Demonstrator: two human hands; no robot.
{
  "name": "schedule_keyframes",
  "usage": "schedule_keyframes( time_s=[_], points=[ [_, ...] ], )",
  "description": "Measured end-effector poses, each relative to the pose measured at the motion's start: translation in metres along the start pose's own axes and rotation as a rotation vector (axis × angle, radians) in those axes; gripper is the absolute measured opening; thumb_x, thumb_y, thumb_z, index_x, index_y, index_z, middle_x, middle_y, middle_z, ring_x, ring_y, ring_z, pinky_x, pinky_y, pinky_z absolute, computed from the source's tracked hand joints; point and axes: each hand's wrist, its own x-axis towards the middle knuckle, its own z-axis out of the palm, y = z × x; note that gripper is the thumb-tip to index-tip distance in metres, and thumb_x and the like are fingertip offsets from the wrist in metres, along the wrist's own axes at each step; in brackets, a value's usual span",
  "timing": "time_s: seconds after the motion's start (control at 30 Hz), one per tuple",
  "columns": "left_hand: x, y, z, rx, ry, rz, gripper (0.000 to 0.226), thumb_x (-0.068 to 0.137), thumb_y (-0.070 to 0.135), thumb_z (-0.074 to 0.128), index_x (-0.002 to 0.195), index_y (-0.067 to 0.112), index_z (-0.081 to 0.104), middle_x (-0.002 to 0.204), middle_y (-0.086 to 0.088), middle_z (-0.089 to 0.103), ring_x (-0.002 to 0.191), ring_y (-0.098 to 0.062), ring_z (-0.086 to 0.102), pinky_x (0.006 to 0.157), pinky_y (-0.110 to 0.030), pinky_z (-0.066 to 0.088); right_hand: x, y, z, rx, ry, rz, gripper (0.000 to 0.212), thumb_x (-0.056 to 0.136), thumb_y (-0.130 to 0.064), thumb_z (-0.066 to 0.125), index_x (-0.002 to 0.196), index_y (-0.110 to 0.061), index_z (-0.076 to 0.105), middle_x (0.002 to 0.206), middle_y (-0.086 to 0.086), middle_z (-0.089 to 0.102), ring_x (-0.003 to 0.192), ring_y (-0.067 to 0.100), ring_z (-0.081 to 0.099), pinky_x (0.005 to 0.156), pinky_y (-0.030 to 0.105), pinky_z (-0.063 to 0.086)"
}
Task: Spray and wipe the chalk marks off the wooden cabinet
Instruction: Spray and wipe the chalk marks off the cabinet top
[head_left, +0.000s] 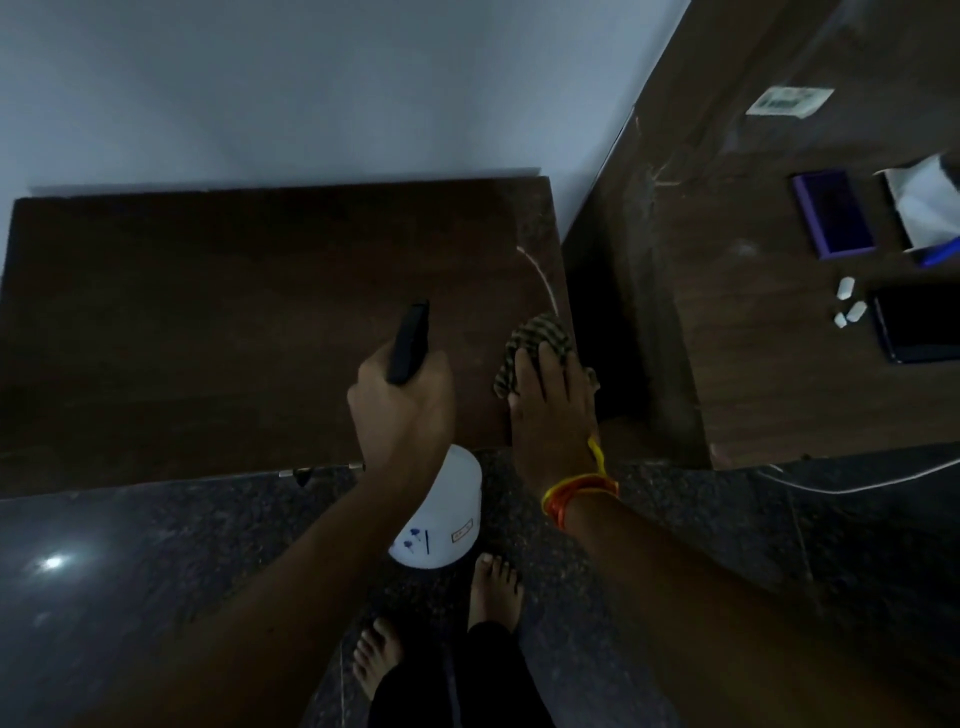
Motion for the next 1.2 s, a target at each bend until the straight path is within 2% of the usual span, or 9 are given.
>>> schedule_keyframes(
  time_s=[0.13, 0.2, 0.3, 0.5, 0.67, 0.87, 0.97, 1.1, 1.2],
  points=[
    [-0.001, 0.005, 0.003, -0.022, -0.033, -0.014, 0.023, 0.091, 0.013, 0.053, 0.07, 0.021, 0.052, 0.062, -0.006, 0.053, 0.058, -0.025, 0.053, 0.059, -0.043, 0.053, -0.02, 0.011, 0.005, -0.005, -0.007, 0.019, 0.047, 0.092, -0.028, 0.044, 0.136, -0.013, 0.047, 0.141, 0.016, 0.046, 0.13, 0.047, 0.038, 0.098, 0.06, 0.039],
    [0.001, 0.007, 0.005, -0.031, -0.037, -0.01, 0.022, 0.09, 0.013, 0.053, 0.069, 0.019, 0.052, 0.061, -0.006, 0.052, 0.057, -0.026, 0.053, 0.057, -0.04, 0.05, -0.014, 0.015, 0.007, -0.009, -0.03, 0.007, 0.047, 0.092, -0.026, 0.048, 0.138, -0.013, 0.044, 0.143, 0.016, 0.043, 0.132, 0.048, 0.034, 0.101, 0.059, 0.038],
    [0.005, 0.009, 0.008, -0.047, -0.033, -0.009, 0.023, 0.09, 0.013, 0.054, 0.068, 0.019, 0.051, 0.06, -0.007, 0.051, 0.056, -0.028, 0.051, 0.056, -0.039, 0.048, 0.009, 0.015, 0.006, -0.056, -0.03, 0.006, 0.05, 0.093, -0.028, 0.043, 0.142, -0.014, 0.037, 0.147, 0.016, 0.036, 0.134, 0.047, 0.029, 0.107, 0.056, 0.033],
    [0.005, 0.013, 0.008, -0.038, -0.046, -0.006, 0.021, 0.091, 0.015, 0.054, 0.071, 0.021, 0.053, 0.063, -0.008, 0.053, 0.058, -0.027, 0.053, 0.06, -0.053, 0.056, 0.015, 0.015, 0.003, -0.053, 0.02, 0.025, 0.053, 0.089, -0.022, 0.058, 0.139, -0.013, 0.042, 0.144, 0.017, 0.04, 0.126, 0.05, 0.038, 0.098, 0.054, 0.041],
    [0.01, 0.022, 0.009, -0.04, -0.05, -0.012, 0.021, 0.092, 0.016, 0.054, 0.072, 0.022, 0.052, 0.068, -0.011, 0.057, 0.063, -0.031, 0.057, 0.064, -0.053, 0.057, -0.017, 0.018, 0.01, -0.041, 0.061, 0.043, 0.058, 0.078, -0.018, 0.073, 0.132, -0.012, 0.052, 0.137, 0.018, 0.05, 0.118, 0.053, 0.046, 0.083, 0.056, 0.05],
    [0.02, 0.03, 0.012, -0.045, -0.062, 0.012, 0.024, 0.092, 0.015, 0.054, 0.071, 0.026, 0.05, 0.07, -0.013, 0.057, 0.063, -0.031, 0.056, 0.065, -0.054, 0.056, 0.044, 0.016, 0.006, -0.048, 0.004, 0.024, 0.053, 0.091, -0.027, 0.05, 0.142, -0.018, 0.036, 0.148, 0.014, 0.034, 0.127, 0.046, 0.037, 0.099, 0.053, 0.042],
    [0.026, 0.028, 0.014, -0.056, -0.061, 0.01, 0.021, 0.092, 0.016, 0.054, 0.074, 0.026, 0.052, 0.071, -0.013, 0.057, 0.063, -0.031, 0.055, 0.061, -0.046, 0.052, 0.079, 0.018, 0.009, -0.05, 0.043, 0.05, 0.052, 0.091, -0.027, 0.052, 0.14, -0.017, 0.038, 0.148, 0.014, 0.034, 0.126, 0.046, 0.037, 0.099, 0.053, 0.04],
    [0.035, 0.028, 0.014, -0.08, -0.089, -0.024, 0.015, 0.093, 0.015, 0.056, 0.08, 0.024, 0.055, 0.076, -0.014, 0.06, 0.063, -0.028, 0.056, 0.061, -0.039, 0.05, 0.07, 0.018, 0.016, -0.139, -0.096, 0.017, 0.054, 0.096, -0.034, 0.034, 0.146, -0.02, 0.02, 0.154, 0.011, 0.02, 0.137, 0.04, 0.024, 0.109, 0.053, 0.03],
    [0.044, 0.034, 0.016, -0.074, -0.078, -0.022, 0.013, 0.092, 0.017, 0.058, 0.081, 0.023, 0.056, 0.08, -0.018, 0.062, 0.063, -0.028, 0.058, 0.062, -0.044, 0.055, 0.067, 0.014, 0.009, -0.082, -0.048, 0.068, 0.054, 0.093, -0.031, 0.045, 0.145, -0.02, 0.029, 0.151, 0.012, 0.027, 0.133, 0.043, 0.029, 0.107, 0.052, 0.034]
  ],
)
